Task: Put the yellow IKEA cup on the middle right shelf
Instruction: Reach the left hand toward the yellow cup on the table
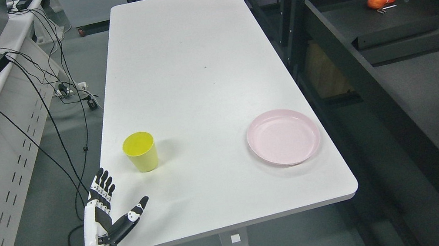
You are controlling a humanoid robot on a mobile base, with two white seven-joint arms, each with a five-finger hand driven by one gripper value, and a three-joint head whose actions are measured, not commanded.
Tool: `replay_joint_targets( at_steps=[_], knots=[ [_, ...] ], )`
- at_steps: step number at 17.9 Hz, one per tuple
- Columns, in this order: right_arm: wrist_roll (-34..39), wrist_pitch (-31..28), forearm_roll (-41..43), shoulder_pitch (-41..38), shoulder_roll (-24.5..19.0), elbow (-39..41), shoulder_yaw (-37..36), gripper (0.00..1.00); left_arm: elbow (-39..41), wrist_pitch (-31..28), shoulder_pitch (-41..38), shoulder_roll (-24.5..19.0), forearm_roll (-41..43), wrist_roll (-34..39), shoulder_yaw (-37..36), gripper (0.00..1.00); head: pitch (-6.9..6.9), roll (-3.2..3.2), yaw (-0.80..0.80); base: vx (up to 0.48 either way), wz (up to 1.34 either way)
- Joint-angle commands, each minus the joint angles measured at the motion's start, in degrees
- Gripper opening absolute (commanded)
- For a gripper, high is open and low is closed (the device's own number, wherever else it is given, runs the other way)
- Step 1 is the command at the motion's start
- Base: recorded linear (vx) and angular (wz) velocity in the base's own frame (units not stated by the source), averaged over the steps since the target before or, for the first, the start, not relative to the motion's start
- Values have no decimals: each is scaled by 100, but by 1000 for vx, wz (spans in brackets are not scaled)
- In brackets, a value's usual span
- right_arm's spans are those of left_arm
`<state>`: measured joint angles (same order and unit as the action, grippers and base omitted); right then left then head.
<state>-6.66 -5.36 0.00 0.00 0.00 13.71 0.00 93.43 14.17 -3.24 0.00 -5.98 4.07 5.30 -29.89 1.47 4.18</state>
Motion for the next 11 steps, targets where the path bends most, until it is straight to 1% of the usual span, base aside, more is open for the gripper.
replay_joint_targets(
  at_steps=[1, 3, 7, 11],
  knots=[
    [-2, 0, 141, -79, 100, 0, 97, 99, -88, -19, -10, -100, 0, 7, 85, 99, 0, 0, 0, 103, 82],
    [-2, 0, 141, -79, 100, 0, 97, 99, -219, -37, 43, -100, 0, 7, 94, 99, 0, 0, 0, 104, 41],
    [-2, 0, 141, -79, 100, 0, 97, 99, -826, -37, 473, -100, -9, -2, 94, 99, 0, 0, 0, 94, 103],
    [-2, 0, 141, -79, 100, 0, 97, 99, -1344, -37, 956, -100, -220, -11, -310, 99, 0, 0, 0, 56, 100]
  ],
)
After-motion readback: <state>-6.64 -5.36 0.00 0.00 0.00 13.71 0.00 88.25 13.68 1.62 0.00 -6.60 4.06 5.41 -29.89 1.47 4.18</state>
